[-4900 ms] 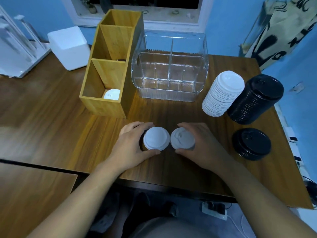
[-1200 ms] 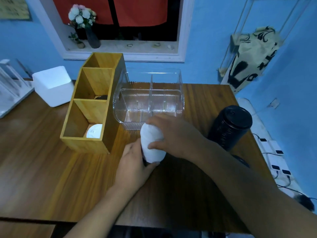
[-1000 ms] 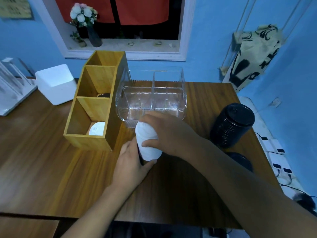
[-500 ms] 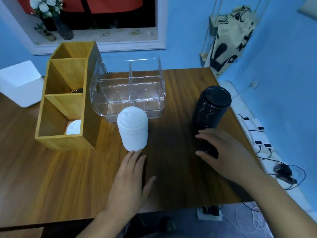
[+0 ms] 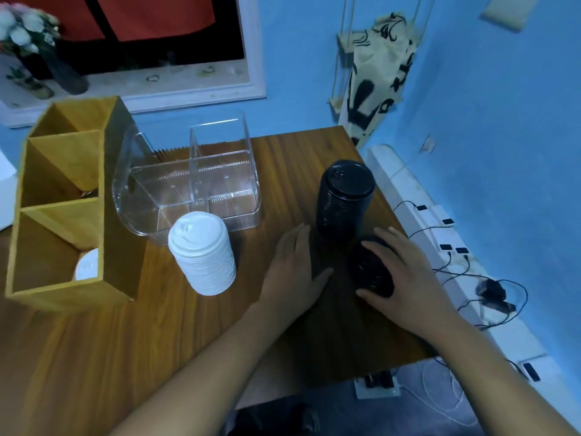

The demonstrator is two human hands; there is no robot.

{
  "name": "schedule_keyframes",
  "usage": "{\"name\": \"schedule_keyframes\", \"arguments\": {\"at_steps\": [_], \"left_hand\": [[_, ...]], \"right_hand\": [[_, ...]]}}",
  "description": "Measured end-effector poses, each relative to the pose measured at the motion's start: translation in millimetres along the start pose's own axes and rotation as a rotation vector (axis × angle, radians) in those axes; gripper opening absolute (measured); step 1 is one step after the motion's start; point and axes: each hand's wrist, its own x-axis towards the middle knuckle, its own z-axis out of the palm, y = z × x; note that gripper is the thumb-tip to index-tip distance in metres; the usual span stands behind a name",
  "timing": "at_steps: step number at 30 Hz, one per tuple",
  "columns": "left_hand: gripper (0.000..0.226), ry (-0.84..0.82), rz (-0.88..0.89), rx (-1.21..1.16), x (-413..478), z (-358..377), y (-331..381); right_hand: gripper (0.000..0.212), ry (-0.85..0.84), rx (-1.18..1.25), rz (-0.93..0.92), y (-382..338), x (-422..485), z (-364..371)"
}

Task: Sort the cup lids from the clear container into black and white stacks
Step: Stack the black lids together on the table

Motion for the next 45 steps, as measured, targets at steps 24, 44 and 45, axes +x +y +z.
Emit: {"name": "schedule_keyframes", "arguments": {"at_steps": [24, 44, 45], "left_hand": [[0.095, 0.132, -0.079, -0.28, 65.8, 35.1, 10.8], [0.107, 0.094, -0.147, -0.177, 70.4, 36.1, 14.2], [0.105, 0.098, -0.148, -0.168, 71.1, 36.2, 14.4]], "right_hand": [[0.063, 0.408, 0.291, -0.182, -19.1, 83.4, -90.8], [0.05, 0.164, 0.163, -0.165, -13.8, 130.9, -47.0], [0.05, 0.167, 0.16, -0.159, -14.4, 130.5, -46.0]]}}
